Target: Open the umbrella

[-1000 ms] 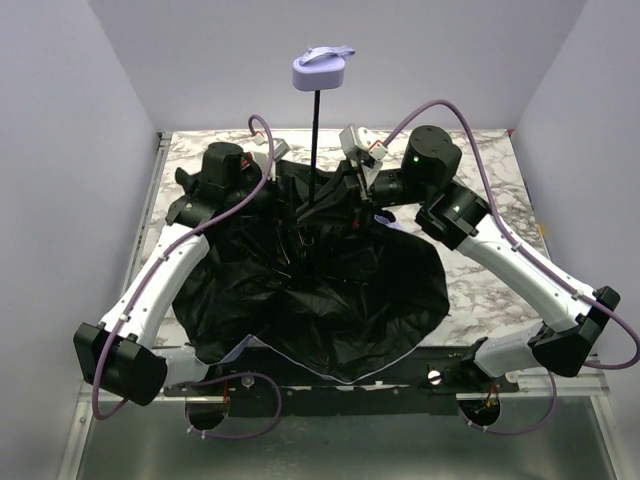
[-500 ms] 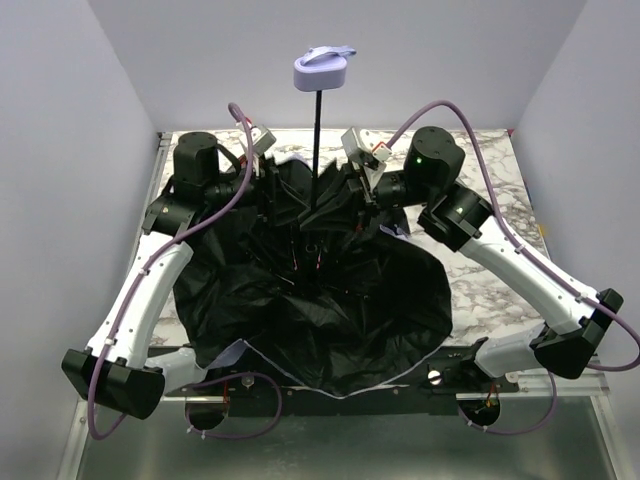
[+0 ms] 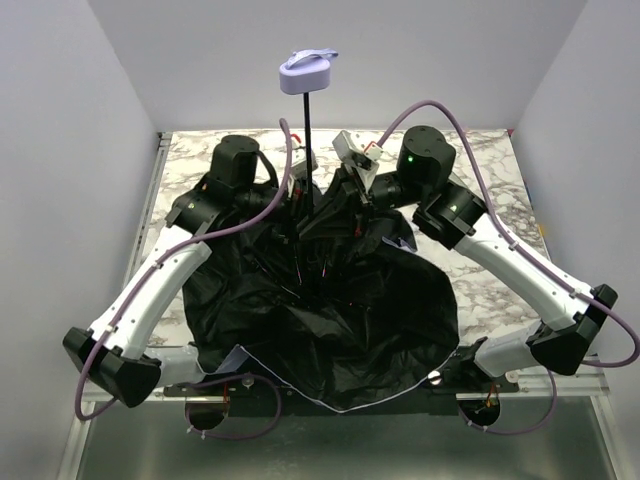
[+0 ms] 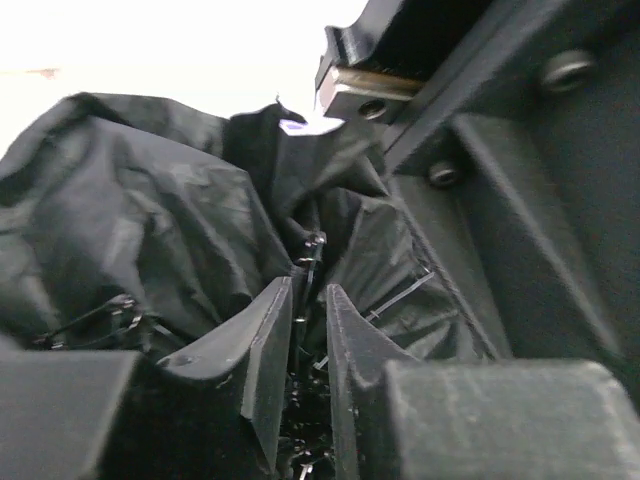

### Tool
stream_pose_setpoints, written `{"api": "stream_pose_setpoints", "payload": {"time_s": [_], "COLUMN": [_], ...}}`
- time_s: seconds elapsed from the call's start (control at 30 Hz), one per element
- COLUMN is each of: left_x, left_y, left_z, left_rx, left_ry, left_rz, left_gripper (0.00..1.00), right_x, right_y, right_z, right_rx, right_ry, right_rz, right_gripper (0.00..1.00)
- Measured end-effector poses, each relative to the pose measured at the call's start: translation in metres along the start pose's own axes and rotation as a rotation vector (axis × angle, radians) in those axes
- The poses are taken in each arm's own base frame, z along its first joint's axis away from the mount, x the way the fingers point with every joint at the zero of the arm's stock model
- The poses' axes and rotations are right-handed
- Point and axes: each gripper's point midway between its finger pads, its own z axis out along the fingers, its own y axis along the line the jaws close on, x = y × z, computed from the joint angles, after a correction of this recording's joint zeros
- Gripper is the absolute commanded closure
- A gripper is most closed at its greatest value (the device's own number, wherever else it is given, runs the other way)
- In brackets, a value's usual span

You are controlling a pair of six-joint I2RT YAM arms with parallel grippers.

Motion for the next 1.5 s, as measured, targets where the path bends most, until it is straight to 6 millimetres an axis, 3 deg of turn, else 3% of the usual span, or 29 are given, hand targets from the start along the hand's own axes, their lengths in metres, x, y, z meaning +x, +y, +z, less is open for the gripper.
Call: {"api": "stream_pose_setpoints", "payload": {"time_s": [0.23,0.43,0.77,1.07,1.2,1.23,1.4,1.5], "left_x": [0.029,0.040,0.055,0.070,0.075,0.076,0.069,0.044], "left_y": [-0.014,-0.027,-0.017,0.028,0.046,0.050,0.074,0.096], "left_z": [0.018,0.028,0.044,0.062,0.067,0.067,0.064,0.051], "left_rx": [0.136,0.219,0.223,0.030,-0.012,-0.019,-0.059,-0.115], "left_ry": [0.111,0.159,0.206,0.209,0.214,0.215,0.194,0.134], "left_rz": [-0.105,-0.141,-0.243,-0.308,-0.344,-0.355,-0.379,-0.348], "left_gripper": [0.85,0.85,0.68,0.36,0.05,0.02,0.01,0.01], "right_x": [0.002,0.000,0.006,0.003,0.001,0.001,0.002,0.007], "right_y": [0.004,0.009,0.005,0.005,0.001,0.001,-0.004,-0.010], "right_z": [0.003,0.007,0.014,0.017,0.018,0.018,0.018,0.018], "right_rx": [-0.027,-0.067,-0.088,-0.088,-0.076,-0.072,-0.048,-0.005], "right_ry": [0.010,0.017,0.033,0.023,0.021,0.022,0.023,0.024], "right_rz": [-0.019,-0.041,-0.046,-0.063,-0.061,-0.061,-0.058,-0.059], "right_gripper": [1.00,1.00,1.00,1.00,1.00,1.00,1.00,1.00]}}
